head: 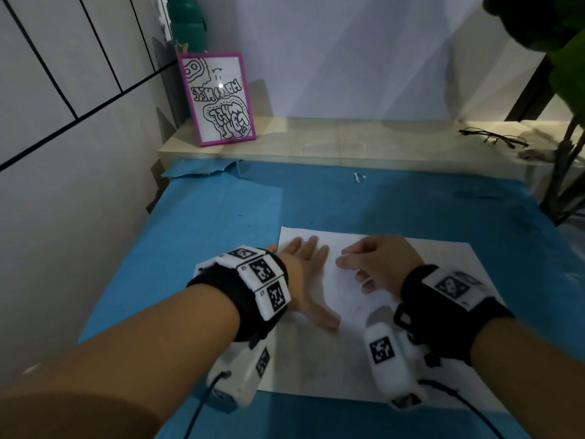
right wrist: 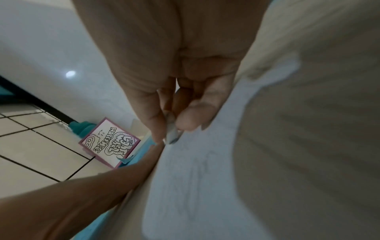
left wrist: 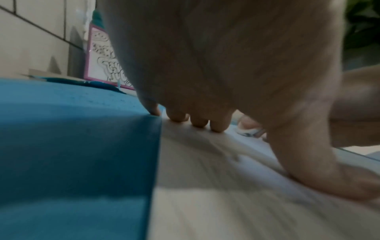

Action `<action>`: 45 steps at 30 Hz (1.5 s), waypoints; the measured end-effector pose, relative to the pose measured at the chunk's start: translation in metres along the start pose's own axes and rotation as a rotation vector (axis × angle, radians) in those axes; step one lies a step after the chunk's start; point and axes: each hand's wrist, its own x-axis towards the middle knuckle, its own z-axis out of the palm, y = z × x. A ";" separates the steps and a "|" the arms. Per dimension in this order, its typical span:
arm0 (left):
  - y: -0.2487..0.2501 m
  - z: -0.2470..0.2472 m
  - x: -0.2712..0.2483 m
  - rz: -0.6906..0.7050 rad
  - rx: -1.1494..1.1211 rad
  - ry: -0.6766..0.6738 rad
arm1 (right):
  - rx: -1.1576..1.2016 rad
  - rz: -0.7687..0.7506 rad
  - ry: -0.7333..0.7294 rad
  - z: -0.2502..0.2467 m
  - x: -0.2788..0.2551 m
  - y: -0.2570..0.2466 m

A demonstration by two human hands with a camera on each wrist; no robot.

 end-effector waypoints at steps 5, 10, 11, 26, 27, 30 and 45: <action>0.006 -0.004 -0.003 -0.019 0.010 -0.009 | -0.280 -0.010 -0.152 0.003 0.002 -0.016; 0.009 -0.006 -0.003 -0.019 0.031 -0.015 | -0.241 -0.030 -0.090 -0.001 0.010 -0.019; 0.009 -0.005 -0.003 -0.014 0.031 -0.010 | -0.276 -0.058 -0.098 0.001 0.010 -0.018; 0.008 -0.005 0.001 -0.020 0.039 -0.018 | -0.386 -0.089 -0.100 -0.005 0.007 -0.019; 0.008 -0.004 0.001 -0.021 0.041 -0.021 | -0.425 -0.093 -0.127 -0.004 0.006 -0.018; 0.006 -0.003 0.004 -0.021 0.041 -0.020 | -0.490 -0.048 -0.229 -0.004 0.000 -0.018; 0.009 -0.005 0.001 -0.035 0.055 -0.041 | -0.471 -0.050 -0.283 -0.007 -0.002 -0.014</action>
